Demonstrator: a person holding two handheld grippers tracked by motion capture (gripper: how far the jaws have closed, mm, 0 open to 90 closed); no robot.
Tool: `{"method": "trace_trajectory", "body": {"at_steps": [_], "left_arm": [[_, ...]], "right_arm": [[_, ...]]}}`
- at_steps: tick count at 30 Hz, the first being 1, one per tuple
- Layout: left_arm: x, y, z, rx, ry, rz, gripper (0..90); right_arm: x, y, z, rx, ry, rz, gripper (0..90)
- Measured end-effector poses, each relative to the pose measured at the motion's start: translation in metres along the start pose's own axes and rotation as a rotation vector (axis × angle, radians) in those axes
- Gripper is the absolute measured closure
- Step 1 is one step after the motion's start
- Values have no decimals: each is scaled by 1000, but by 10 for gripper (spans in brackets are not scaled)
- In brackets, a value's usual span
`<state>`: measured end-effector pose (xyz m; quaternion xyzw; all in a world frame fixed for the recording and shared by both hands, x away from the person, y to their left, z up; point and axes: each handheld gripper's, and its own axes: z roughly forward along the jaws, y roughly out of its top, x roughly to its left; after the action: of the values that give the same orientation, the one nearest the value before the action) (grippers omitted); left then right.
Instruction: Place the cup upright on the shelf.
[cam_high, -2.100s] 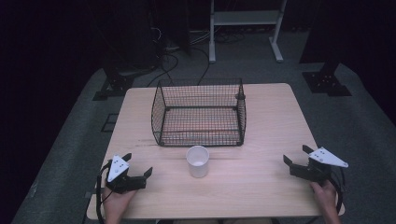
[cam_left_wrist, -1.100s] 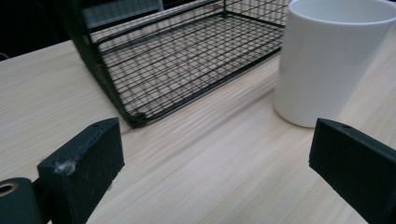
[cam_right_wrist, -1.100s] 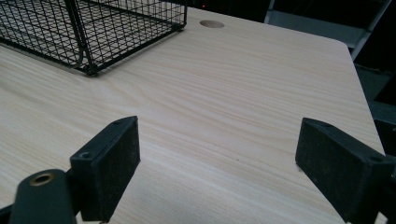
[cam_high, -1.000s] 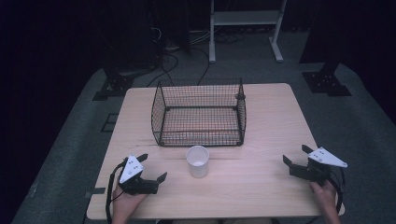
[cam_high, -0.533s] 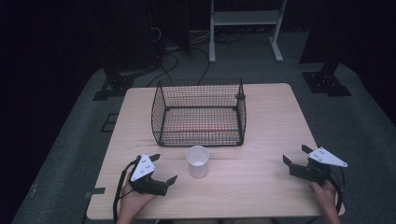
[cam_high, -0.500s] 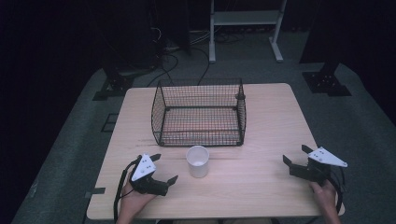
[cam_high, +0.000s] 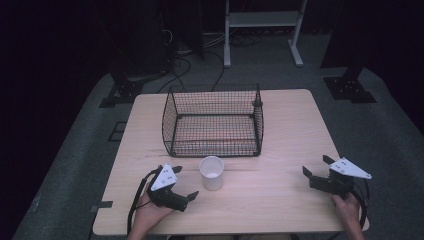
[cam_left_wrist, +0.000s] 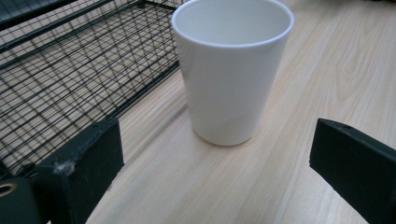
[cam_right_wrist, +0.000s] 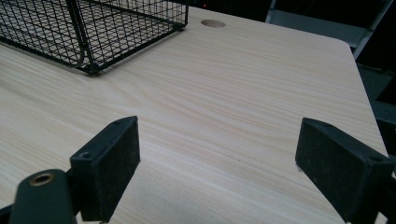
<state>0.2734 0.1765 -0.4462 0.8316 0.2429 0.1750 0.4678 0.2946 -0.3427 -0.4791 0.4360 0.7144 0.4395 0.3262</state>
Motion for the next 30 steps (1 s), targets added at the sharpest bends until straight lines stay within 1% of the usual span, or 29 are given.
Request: {"method": "trace_trajectory", "body": {"at_steps": [4,9,12,13,18,19,20,23,25,30], "left_arm": [[-2,5,3,0,-11,14,22],[-2,8,7,16,-28,20,22],[-3,9,10,30,-44,16,22],[-3,10,12,35,-47,20,22],[-3,13,16,42,-54,21,22],[-2,15,19,47,-64,19,22],[-2,15,19,47,-64,19,22],[-1,18,25,70,-68,20,22],[0,19,28,80,-81,13,22],[1,23,36,86,-95,19,22]], "right_arm": [[0,0,0,1,0,0,131],[0,0,0,2,-1,0,131],[0,0,0,1,-2,1,131],[0,0,0,2,-2,0,131],[0,0,0,2,-2,-1,131],[0,0,0,2,-2,-1,131],[0,0,0,2,-2,-1,131],[0,0,0,2,-2,-1,131],[0,0,0,2,-2,-1,131],[0,0,0,1,-1,-2,131]]}}
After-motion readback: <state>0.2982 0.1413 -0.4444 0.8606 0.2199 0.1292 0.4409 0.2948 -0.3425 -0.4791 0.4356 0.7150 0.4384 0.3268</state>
